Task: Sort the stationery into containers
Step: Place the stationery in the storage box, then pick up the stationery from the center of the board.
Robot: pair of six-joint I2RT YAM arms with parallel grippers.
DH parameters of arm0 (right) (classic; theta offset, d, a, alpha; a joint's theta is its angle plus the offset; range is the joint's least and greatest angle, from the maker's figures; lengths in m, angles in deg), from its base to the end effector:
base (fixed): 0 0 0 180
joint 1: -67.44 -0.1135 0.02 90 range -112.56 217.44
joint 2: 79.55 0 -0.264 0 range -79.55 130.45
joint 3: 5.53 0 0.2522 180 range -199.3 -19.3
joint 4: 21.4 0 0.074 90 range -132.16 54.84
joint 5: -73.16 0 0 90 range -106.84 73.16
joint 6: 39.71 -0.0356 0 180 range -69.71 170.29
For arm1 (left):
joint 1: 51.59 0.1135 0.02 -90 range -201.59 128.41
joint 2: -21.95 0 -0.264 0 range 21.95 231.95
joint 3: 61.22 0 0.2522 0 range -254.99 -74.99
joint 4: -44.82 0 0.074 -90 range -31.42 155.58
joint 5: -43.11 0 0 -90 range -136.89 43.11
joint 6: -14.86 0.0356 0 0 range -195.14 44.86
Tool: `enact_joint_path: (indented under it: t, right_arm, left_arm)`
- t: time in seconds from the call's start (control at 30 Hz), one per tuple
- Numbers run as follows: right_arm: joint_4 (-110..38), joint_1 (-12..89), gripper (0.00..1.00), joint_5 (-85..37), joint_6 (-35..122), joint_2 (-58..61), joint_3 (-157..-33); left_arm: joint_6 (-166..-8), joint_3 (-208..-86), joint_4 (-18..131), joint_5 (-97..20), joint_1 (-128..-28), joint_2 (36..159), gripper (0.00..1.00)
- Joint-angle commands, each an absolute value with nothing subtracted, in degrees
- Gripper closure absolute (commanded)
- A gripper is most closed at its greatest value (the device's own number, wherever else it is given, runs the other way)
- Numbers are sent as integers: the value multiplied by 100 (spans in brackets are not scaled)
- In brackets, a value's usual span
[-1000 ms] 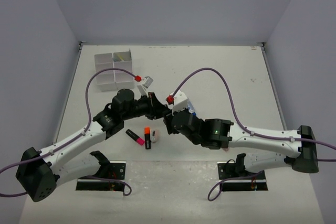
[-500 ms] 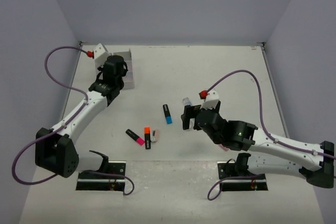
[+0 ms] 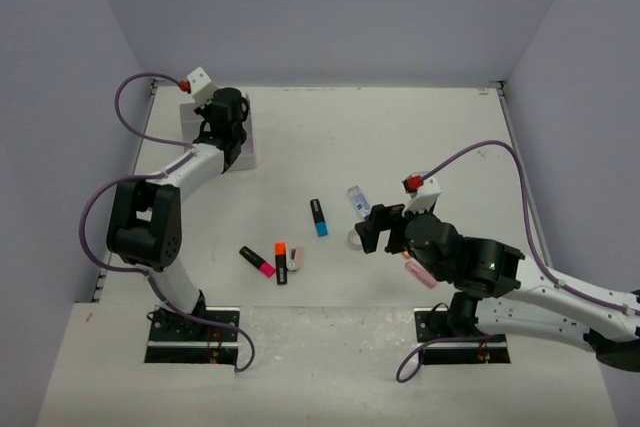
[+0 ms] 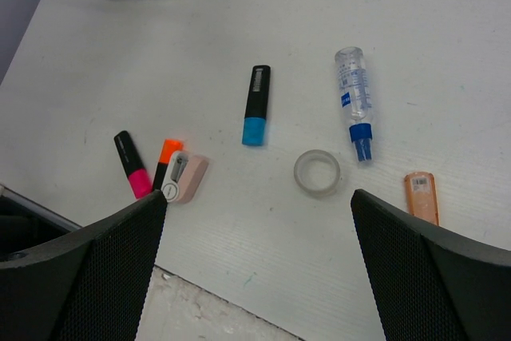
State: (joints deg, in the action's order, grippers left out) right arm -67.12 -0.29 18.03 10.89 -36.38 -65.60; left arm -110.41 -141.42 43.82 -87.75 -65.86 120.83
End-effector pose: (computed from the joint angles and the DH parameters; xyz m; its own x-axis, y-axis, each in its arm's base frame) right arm 0.0792 0.1396 0.3177 -0.5026 0.1469 -0.8520 -0.3241 0.8816 0.3431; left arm 0.3894 -0.0750 0.2629 0.0009 -0.4508 -0.8926 -0.5109 0.7671 -0.3879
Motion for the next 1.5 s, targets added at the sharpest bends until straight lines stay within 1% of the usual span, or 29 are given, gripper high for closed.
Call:
enact_joint_path:
  t: [0.0, 0.07, 0.1, 0.13, 0.17, 0.2, 0.23, 0.3, 0.33, 0.47, 0.53, 0.57, 0.6, 0.63, 0.67, 0.73, 0.8, 0.87, 0.93, 1.1, 1.23, 1.3, 1.4, 1.43, 1.47]
  right_arm:
    - [-7022, 29, 1, 1823, 1109, -3841, -6570]
    - [-7022, 74, 1, 1832, 1131, -3921, -6548]
    - [-7026, 104, 1, 1816, 1144, -3929, -6547]
    - [-7031, 144, 1, 1788, 1161, -3929, -6553]
    - [-7023, 201, 1, 1722, 1194, -3904, -6569]
    - [-7038, 274, 1, 1676, 1218, -3850, -6570]
    - [-7062, 373, 1, 1607, 1238, -3751, -6570]
    - [-7101, 805, 1, 1148, 1311, -3525, -6577]
    - [-7102, 1307, 2, 578, 1415, -3379, -6563]
    - [-7106, 2237, 7, -239, 1707, -2624, -6526]
    - [-7138, 2897, 10, -763, 1946, -1999, -6632]
    - [-7151, 3090, 11, -912, 2011, -1791, -6674]
    - [-7186, 3291, 14, -1036, 2080, -1517, -6718]
    - [-7265, 3523, 17, -1078, 2141, -1109, -6805]
    - [-7378, 3610, 21, -1039, 2170, -888, -6934]
    - [-7488, 3742, 23, -922, 2232, -407, -7066]
    - [-7647, 3852, 27, -952, 2287, 40, -7211]
    - [-7684, 3871, 28, -1094, 2310, 229, -7225]
    - [-7734, 3916, 29, -1307, 2346, 472, -7256]
    - [-7787, 3932, 37, -1551, 2383, 1105, -7361]
    - [-7793, 3924, 38, -1587, 2349, 1590, -7459]
    - [-7771, 3932, 42, -1579, 2349, 1751, -7469]
    - [-7778, 3932, 54, -1534, 2282, 1764, -7462]
    - [-7771, 3932, 60, -1532, 2265, 1752, -7442]
    - [-7738, 3932, 72, -1524, 2246, 1724, -7407]
  left_arm:
    - [-11011, -14232, 3810, -8899, -6548, 12276, 100]
    - [-11057, -14082, 3668, -8889, -6548, 12285, 100]
    - [-11074, -14047, 3646, -8869, -6548, 12297, 96]
    - [-11091, -13986, 3635, -8847, -6548, 12320, 89]
    - [-11157, -13985, 3676, -8846, -6548, 12337, 71]
    - [-11171, -13990, 3726, -8814, -6548, 12359, 56]
    - [-11192, -13997, 3784, -8790, -6548, 12373, 45]
    - [-11294, -14018, 3915, -8763, -6548, 12317, 38]
    - [-11370, -14008, 3971, -8715, -6548, 12235, 34]
    - [-11632, -13963, 4462, -8512, -6561, 11572, 30]
    - [-11954, -14066, 5324, -8279, -6592, 10816, 21]
    - [-12025, -14124, 5629, -8125, -6592, 10660, 17]
    - [-12120, -14199, 6006, -7901, -6597, 10575, 12]
    - [-12196, -14247, 6397, -7521, -6620, 10173, 4]
    - [-12194, -14231, 6774, -7248, -6629, 9790, 0]
    - [-12201, -13943, 7048, -6409, -6668, 9189, 0]
    - [-12091, -13591, 7126, -5933, -6743, 8696, 0]
    - [-11917, -13290, 7203, -5529, -6772, 8212, 0]
    - [-11784, -13068, 7373, -5207, -6794, 8003, 0]
    - [-11531, -12816, 7651, -4856, -6820, 7540, 0]
    - [-11343, -12824, 7795, -4691, -6821, 7377, 0]
    - [-11231, -12897, 7914, -4464, -6832, 7337, 0]
    - [-11148, -12901, 7979, -4383, -6858, 7251, 0]
    - [-11137, -12887, 7987, -4360, -6866, 7220, 0]
    - [-11143, -12857, 7994, -4337, -6875, 7173, 0]
